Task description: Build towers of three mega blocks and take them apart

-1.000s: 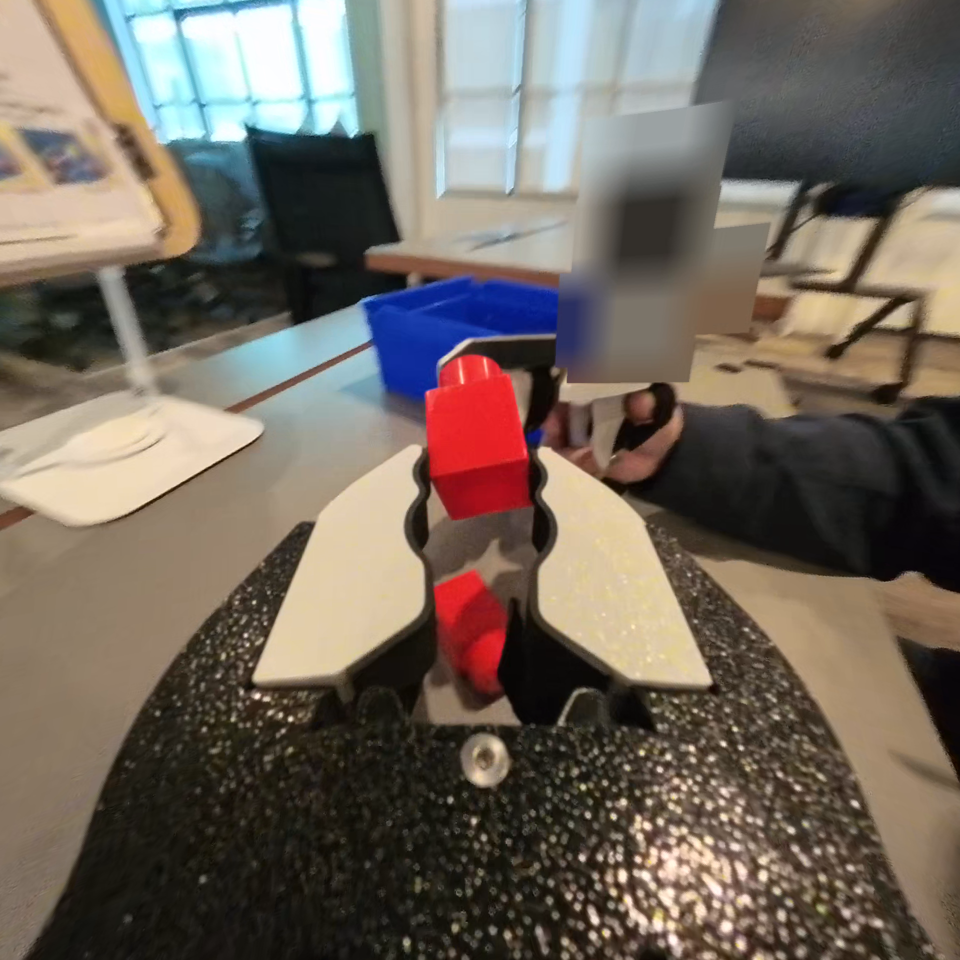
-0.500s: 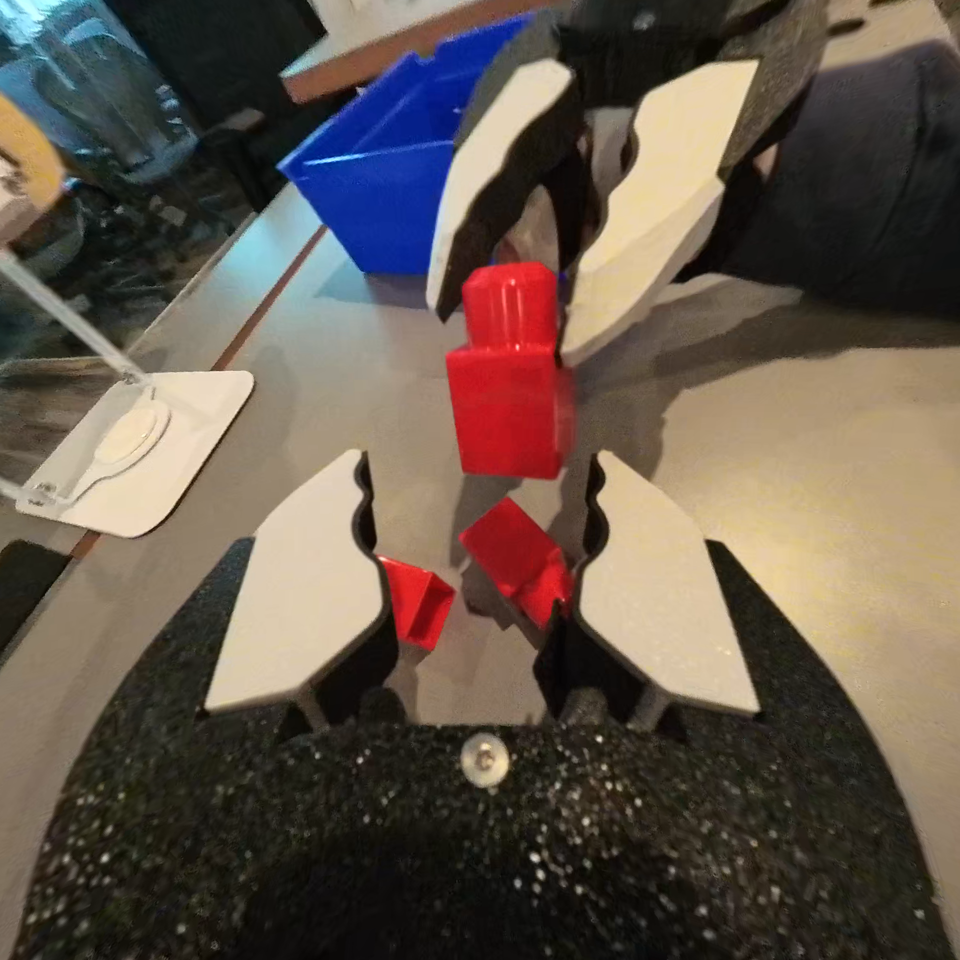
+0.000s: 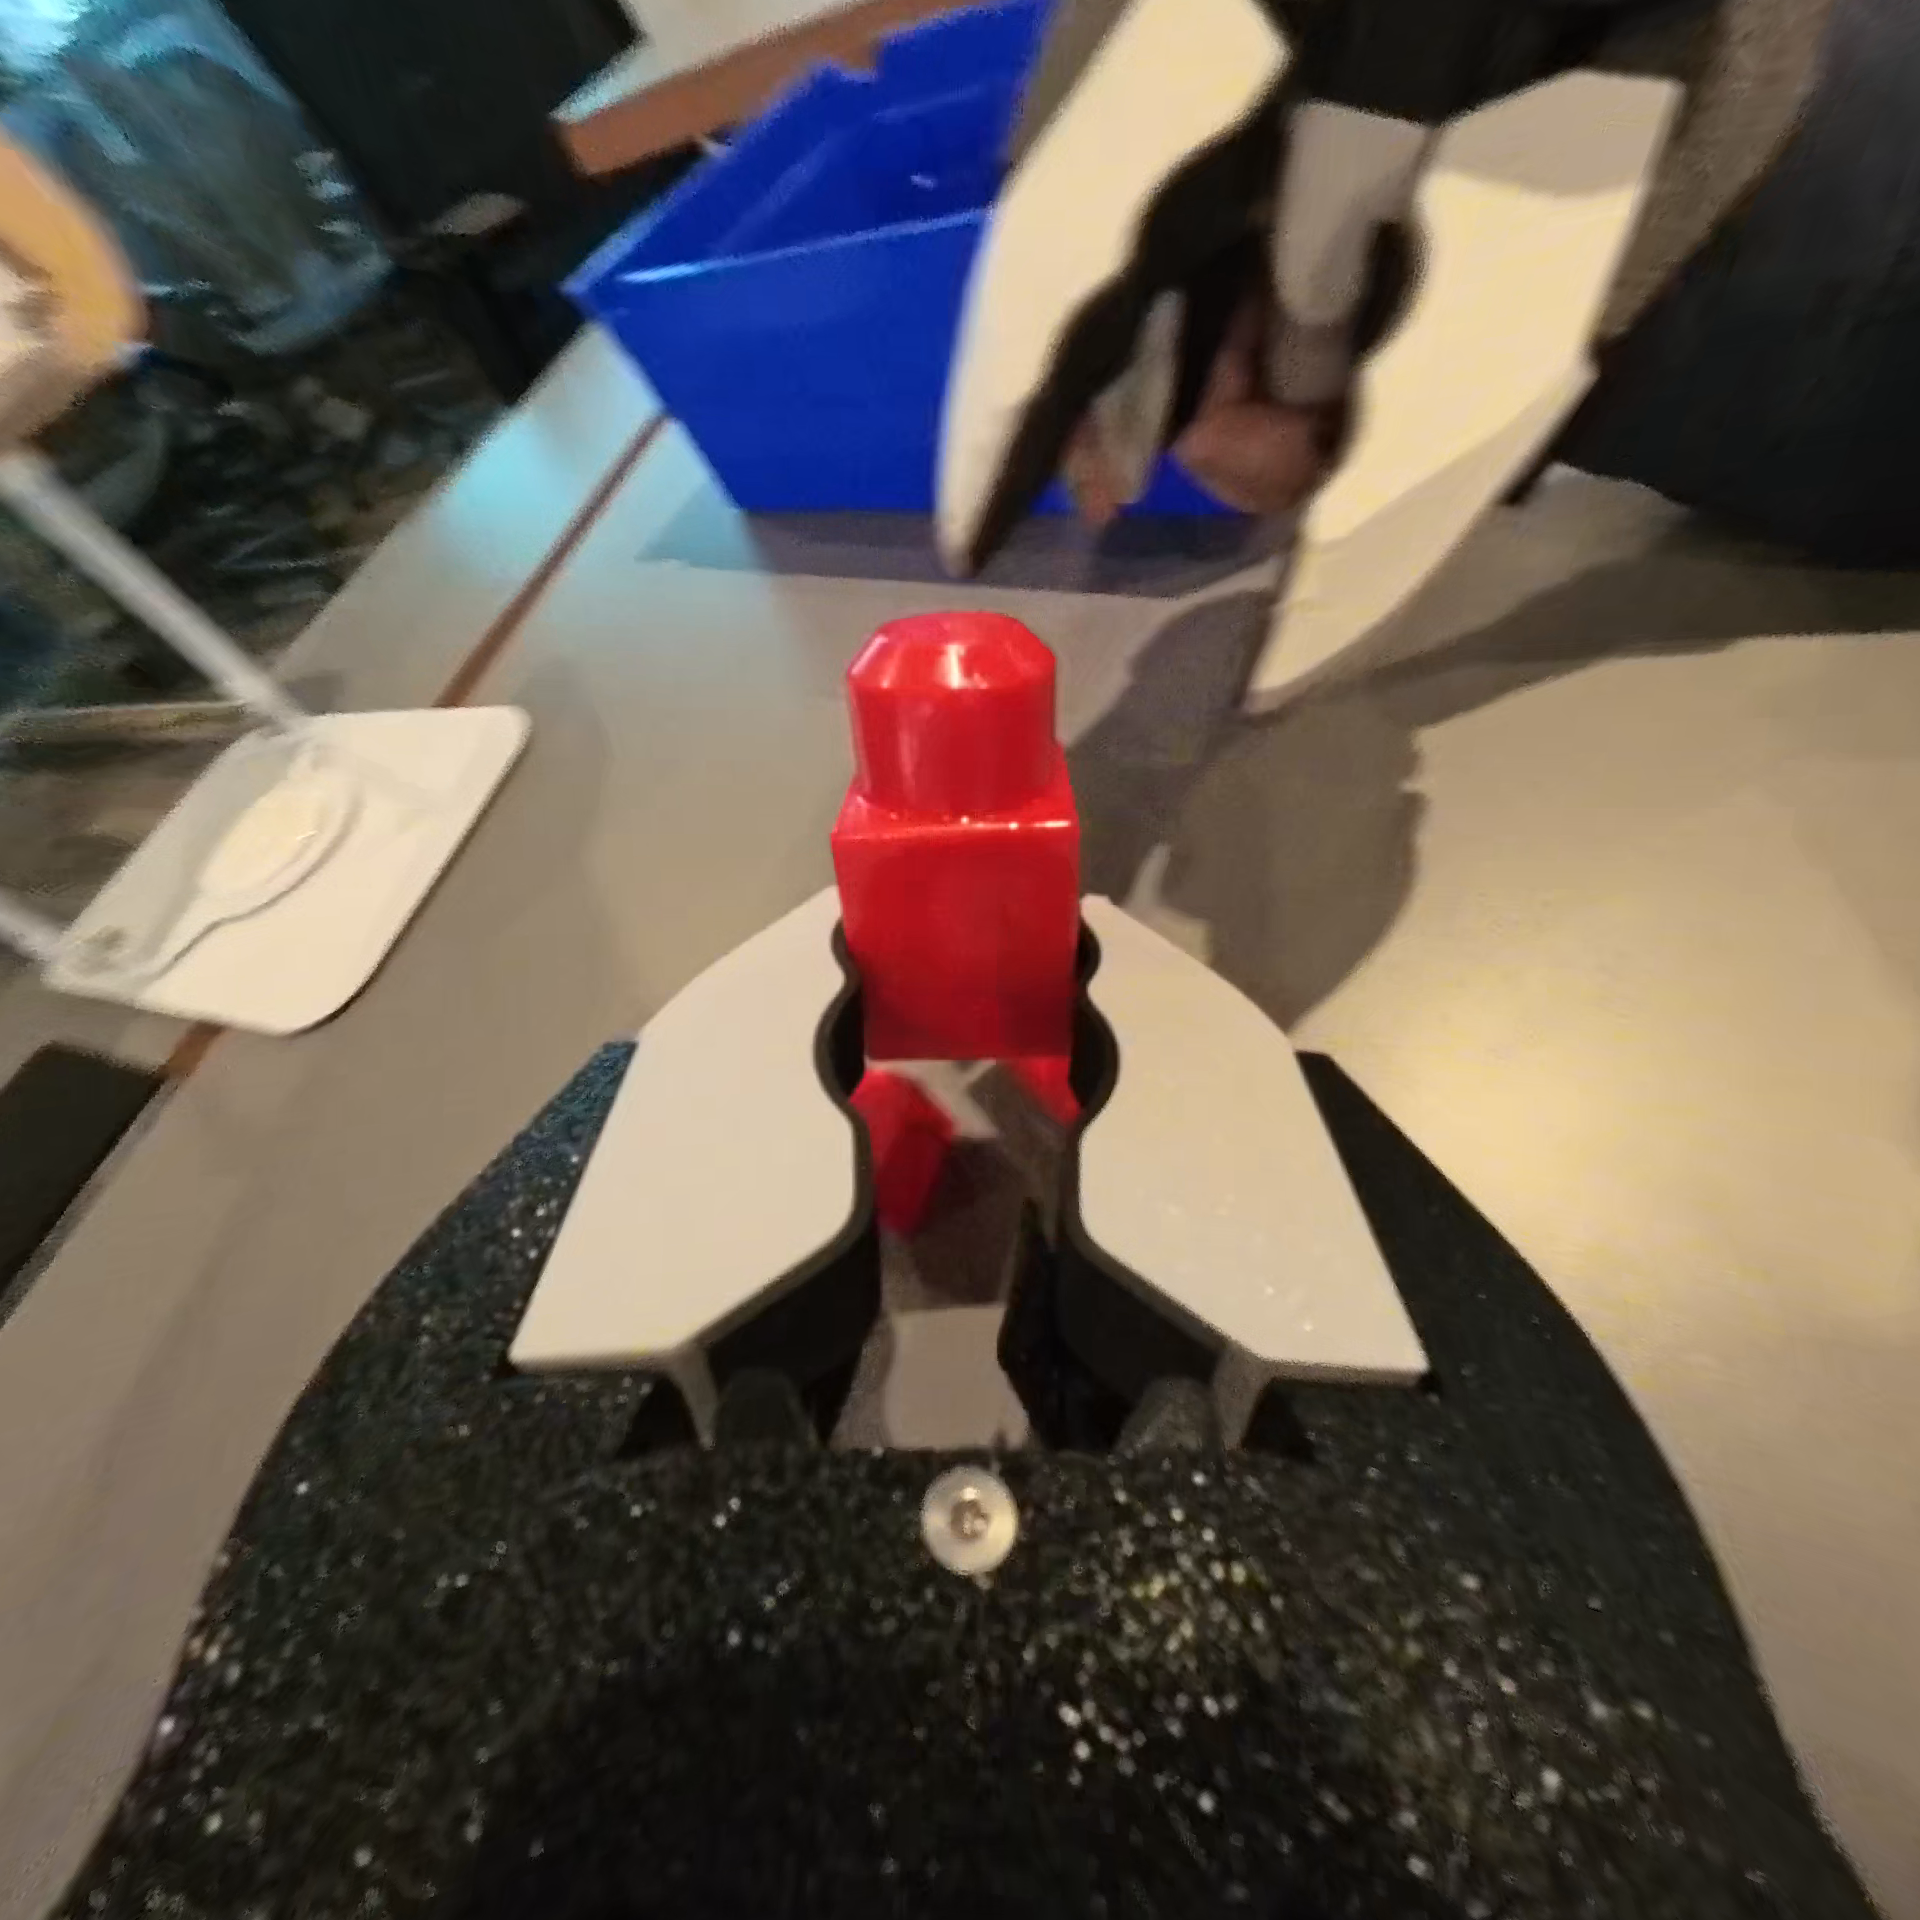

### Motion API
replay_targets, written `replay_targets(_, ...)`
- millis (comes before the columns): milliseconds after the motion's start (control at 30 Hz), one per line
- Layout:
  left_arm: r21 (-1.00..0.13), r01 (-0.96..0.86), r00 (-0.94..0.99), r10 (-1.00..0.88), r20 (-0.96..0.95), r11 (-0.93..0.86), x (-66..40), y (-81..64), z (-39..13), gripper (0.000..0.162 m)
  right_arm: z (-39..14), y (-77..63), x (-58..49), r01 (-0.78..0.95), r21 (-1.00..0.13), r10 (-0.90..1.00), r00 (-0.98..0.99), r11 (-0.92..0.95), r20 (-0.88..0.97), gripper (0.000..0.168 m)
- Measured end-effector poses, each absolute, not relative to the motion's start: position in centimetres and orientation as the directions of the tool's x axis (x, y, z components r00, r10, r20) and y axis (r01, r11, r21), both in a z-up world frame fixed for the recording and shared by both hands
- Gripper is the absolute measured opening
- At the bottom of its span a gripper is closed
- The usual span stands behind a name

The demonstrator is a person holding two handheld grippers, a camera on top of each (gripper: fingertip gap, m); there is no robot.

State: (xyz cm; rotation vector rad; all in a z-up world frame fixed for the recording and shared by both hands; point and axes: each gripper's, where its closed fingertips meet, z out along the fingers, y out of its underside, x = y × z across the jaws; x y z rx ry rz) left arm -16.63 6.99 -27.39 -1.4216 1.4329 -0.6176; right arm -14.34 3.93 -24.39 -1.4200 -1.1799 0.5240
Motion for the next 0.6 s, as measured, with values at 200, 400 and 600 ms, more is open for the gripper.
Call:
replay_targets(200, -0.972, -0.235, 0.364, -0.925, -0.11, 0.023, -20.4, 10.6, -26.1, 0.036, -26.2, 3.2, -15.5, 0.512, -0.841, 0.889, 0.285, 0.175, 0.358, 0.054)
replay_targets(400, -0.975, -0.222, 0.429, -0.899, -0.086, -0.012, -21.5, 12.1, -26.6, 0.036, -30.0, 4.2, -16.6, 0.852, -0.427, 0.905, -0.12, 0.304, 0.407, 0.059)
replay_targets(600, -0.972, -0.232, 0.487, -0.868, -0.097, -0.022, -22.8, 13.4, -27.0, 0.036, -32.0, 4.8, -17.2, 0.854, -0.144, 0.842, -0.441, 0.5, 0.31, 0.048)
